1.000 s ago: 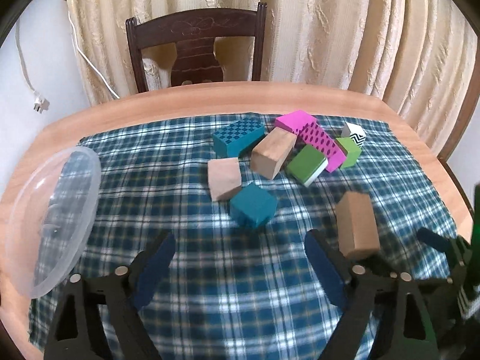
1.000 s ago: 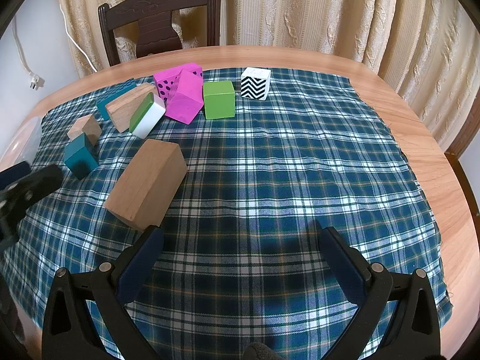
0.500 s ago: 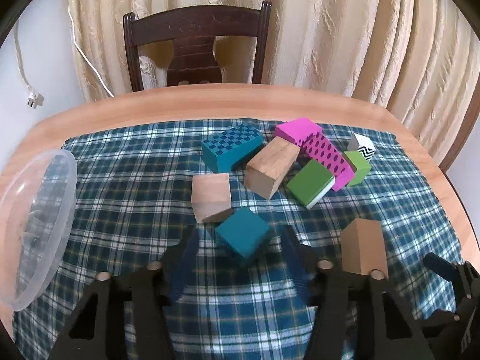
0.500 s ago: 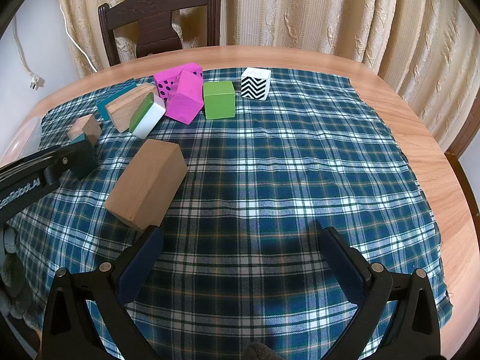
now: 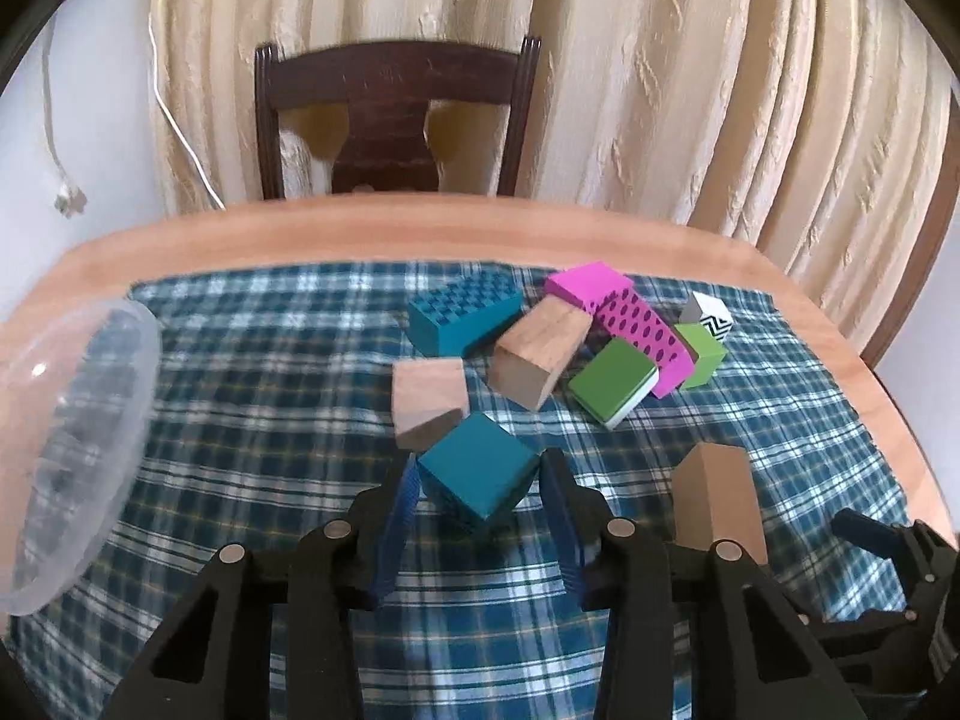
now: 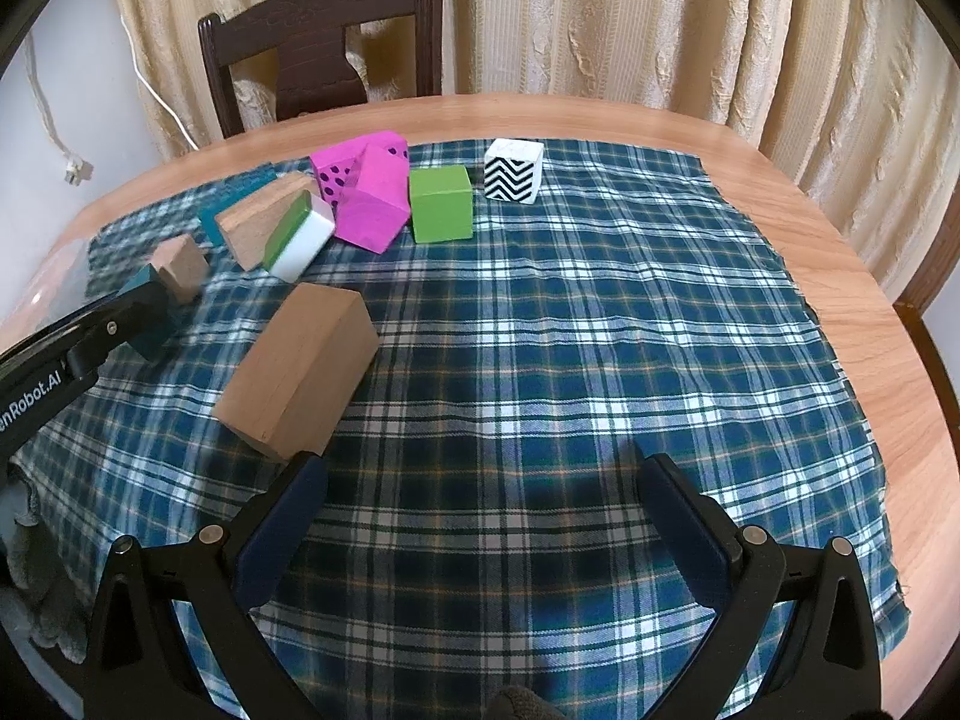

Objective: Organize rigid objects
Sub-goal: 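Lower the left gripper onto the teal cube and close it, then carry the teal cube with the left gripper while the right gripper grasps the tan block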

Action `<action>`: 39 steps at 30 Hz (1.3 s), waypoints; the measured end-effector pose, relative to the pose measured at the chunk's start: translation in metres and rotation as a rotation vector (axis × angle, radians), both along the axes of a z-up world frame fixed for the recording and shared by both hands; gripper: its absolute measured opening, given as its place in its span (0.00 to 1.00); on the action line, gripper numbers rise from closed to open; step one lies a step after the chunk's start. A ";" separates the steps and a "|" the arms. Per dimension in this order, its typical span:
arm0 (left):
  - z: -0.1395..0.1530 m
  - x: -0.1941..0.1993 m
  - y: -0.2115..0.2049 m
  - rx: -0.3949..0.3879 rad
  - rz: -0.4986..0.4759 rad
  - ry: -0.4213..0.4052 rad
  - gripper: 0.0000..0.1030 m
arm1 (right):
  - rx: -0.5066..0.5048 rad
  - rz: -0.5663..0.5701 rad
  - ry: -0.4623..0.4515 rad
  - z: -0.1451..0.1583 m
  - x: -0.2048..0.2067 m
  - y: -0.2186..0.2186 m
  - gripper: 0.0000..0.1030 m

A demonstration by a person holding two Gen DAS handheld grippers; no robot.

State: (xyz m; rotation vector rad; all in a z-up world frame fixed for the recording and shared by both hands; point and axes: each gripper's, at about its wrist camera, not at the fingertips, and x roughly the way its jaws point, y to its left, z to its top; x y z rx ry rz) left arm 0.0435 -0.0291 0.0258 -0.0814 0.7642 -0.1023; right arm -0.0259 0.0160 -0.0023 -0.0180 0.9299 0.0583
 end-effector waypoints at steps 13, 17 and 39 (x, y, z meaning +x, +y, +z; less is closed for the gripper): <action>0.016 -0.020 0.018 0.044 0.087 -0.117 0.43 | 0.131 0.146 -0.128 0.035 -0.021 0.015 1.00; 0.018 -0.022 0.021 0.039 0.092 -0.124 0.43 | 0.162 0.195 -0.124 0.036 -0.021 0.021 1.00; 0.019 -0.026 0.029 0.026 0.097 -0.122 0.43 | 0.051 0.560 -0.061 0.020 0.035 0.041 1.00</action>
